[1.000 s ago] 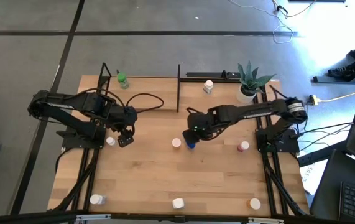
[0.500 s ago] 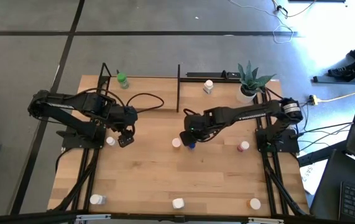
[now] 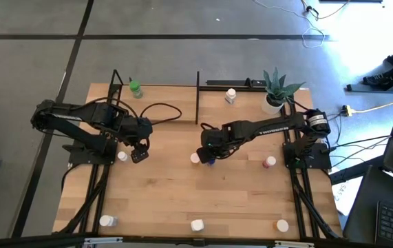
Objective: Pick and place medicine bottles onto shelf by color
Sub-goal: Put the blue pill bottle on the shelf
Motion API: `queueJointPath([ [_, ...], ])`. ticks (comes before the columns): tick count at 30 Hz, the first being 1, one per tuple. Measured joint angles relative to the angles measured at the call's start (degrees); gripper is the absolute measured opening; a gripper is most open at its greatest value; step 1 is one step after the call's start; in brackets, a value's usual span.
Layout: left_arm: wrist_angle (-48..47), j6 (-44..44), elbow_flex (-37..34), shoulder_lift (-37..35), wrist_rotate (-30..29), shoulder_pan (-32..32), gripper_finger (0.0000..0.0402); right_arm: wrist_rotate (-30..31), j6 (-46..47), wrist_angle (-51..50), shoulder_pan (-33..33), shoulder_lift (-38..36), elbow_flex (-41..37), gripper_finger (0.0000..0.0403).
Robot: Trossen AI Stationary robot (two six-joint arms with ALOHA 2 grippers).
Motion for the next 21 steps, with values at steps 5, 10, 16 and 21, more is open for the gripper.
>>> queueJointPath([
  [5, 0.0, 0.0, 0.0, 0.0, 0.0, 0.0, 0.0265, 1.3, -0.1, 0.0, -0.1, 0.0, 0.0, 0.0188],
  [10, 0.0, 0.0, 0.0, 0.0, 0.0, 0.0, 0.0265, 1.4, -1.7, 0.4, -0.1, 0.0, 0.0, 0.0188],
  [16, 0.0, 0.0, 0.0, 0.0, 0.0, 0.0, 0.0265, 1.5, -1.7, 0.5, -0.1, 0.0, 0.0, 0.0188],
  [21, 0.0, 1.4, 0.0, 0.0, -0.2, 0.0, 0.0265, 1.5, -1.7, 0.5, -0.1, 0.0, 0.0, 0.0188],
])
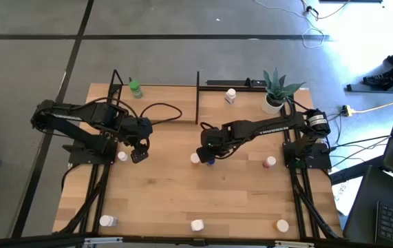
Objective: Pick and place medicine bottles onto shelf by color
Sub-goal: Put the blue pill bottle on the shelf
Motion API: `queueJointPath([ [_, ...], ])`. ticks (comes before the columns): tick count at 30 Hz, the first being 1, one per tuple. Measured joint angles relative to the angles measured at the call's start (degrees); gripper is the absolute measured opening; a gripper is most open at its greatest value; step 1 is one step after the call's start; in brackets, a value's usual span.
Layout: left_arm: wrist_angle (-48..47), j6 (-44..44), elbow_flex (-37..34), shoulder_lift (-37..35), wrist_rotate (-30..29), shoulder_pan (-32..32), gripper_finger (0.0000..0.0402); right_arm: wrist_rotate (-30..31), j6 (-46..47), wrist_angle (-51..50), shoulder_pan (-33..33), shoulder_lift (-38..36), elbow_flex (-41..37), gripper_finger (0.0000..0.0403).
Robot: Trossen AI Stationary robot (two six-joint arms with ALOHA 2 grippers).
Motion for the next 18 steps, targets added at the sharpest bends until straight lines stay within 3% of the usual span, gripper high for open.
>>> queueJointPath([
  [18, 0.1, 1.6, 0.0, 0.0, 0.0, 0.0, 0.0265, -2.0, 0.0, 0.0, 0.0, 0.0, 0.0, 0.0188],
])
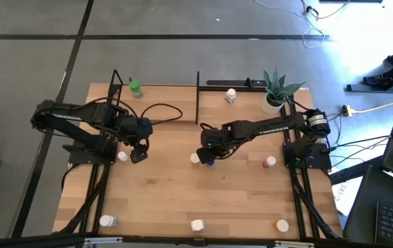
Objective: Pick and place medicine bottles onto shelf by color
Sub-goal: Put the blue pill bottle on the shelf
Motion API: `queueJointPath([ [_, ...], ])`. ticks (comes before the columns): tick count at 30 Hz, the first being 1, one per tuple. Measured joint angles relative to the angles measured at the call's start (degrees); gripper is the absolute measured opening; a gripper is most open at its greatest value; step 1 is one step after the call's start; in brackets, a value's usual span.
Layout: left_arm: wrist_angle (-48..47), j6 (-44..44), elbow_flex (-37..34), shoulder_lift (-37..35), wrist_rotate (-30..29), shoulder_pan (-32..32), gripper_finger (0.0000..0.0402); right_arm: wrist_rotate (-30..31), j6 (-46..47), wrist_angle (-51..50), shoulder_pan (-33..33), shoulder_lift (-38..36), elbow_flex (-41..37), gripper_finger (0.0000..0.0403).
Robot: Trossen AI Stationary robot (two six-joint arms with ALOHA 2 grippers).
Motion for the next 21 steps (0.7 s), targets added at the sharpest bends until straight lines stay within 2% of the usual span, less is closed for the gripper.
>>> queueJointPath([
  [21, 1.5, 0.0, 0.0, 0.0, 0.0, 0.0, 0.0265, 0.1, 0.0, 2.6, 0.0, 0.0, 0.0, 0.0188],
])
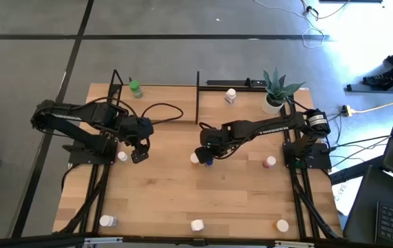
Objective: Pick and place medicine bottles onto shelf by color
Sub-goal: Put the blue pill bottle on the shelf
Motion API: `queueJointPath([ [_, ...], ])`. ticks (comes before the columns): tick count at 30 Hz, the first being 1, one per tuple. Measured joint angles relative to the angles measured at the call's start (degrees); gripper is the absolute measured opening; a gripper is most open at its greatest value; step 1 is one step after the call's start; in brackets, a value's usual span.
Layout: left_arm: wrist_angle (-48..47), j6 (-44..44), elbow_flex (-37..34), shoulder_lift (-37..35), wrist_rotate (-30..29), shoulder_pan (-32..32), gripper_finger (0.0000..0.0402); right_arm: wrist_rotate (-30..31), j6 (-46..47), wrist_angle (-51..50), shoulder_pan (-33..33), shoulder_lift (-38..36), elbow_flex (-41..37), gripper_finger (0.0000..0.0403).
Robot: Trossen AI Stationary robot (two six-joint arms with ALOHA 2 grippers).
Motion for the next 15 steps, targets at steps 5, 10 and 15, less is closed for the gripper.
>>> queueJointPath([
  [5, 0.0, 0.0, 0.0, 0.0, 0.0, 0.0, 0.0265, 1.4, -1.5, 0.3, 0.0, 0.0, 0.0, 0.0189],
  [10, 0.0, 0.0, 0.0, 0.0, 0.0, 0.0, 0.0265, 1.5, -3.2, 0.3, 0.1, 0.0, 0.0, 0.02],
  [15, 0.0, 0.0, 0.0, 0.0, 0.0, 0.0, 0.0265, 4.2, -3.1, -0.8, 0.7, 0.0, 0.6, 0.0236],
])
